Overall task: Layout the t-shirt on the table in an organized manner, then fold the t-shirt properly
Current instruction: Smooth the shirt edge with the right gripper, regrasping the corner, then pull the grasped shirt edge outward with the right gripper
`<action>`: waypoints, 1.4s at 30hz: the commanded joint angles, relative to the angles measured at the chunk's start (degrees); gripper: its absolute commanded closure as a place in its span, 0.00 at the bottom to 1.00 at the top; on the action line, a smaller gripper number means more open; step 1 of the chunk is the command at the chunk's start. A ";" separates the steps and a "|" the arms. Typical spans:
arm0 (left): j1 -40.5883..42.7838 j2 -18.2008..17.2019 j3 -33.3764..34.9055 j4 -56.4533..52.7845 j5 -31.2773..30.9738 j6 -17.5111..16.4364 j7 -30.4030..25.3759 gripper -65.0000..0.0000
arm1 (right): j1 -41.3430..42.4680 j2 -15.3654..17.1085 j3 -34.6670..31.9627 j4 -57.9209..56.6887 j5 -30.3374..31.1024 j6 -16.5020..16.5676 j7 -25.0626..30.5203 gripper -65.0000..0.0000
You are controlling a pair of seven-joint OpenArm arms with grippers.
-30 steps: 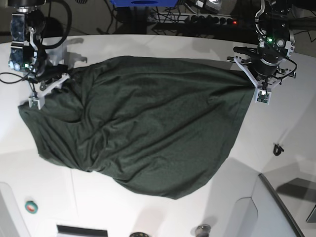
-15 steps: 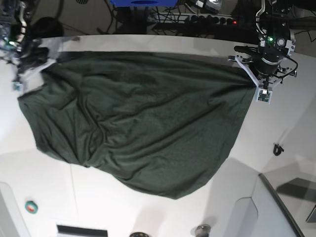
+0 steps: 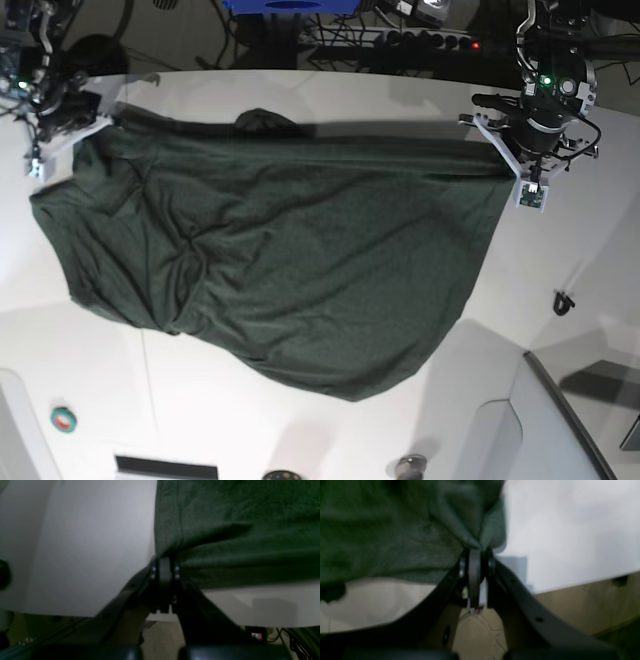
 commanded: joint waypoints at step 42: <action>-2.20 -0.09 -0.14 0.52 0.45 0.25 -0.91 1.00 | 42.16 10.15 -14.57 -50.97 -0.44 -0.25 16.35 1.00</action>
